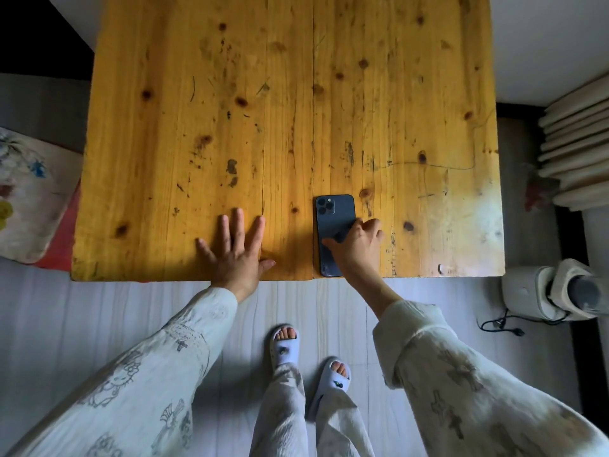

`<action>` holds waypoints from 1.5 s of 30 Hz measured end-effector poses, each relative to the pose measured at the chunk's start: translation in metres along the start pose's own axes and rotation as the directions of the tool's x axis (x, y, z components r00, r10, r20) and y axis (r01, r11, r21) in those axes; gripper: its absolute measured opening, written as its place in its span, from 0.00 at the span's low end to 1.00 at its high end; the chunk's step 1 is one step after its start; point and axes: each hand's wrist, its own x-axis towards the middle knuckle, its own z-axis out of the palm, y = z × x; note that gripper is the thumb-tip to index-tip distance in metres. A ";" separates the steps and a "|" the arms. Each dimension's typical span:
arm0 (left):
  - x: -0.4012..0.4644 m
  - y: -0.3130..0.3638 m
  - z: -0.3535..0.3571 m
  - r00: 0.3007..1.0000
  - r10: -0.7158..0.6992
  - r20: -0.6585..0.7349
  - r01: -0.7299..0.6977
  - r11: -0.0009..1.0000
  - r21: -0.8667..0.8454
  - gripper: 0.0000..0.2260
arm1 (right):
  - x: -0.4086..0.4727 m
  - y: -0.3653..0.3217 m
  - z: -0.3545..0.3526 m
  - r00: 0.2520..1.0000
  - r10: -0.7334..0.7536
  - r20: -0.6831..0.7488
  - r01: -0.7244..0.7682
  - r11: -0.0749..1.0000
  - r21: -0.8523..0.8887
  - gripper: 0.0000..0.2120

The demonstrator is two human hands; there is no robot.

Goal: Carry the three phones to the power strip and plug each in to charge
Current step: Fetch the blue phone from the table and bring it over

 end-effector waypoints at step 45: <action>-0.400 0.340 0.053 0.510 0.857 0.069 -0.777 0.494 -0.392 0.10 | -0.483 0.444 -0.130 0.843 0.538 0.025 0.041 -0.109 0.993 0.06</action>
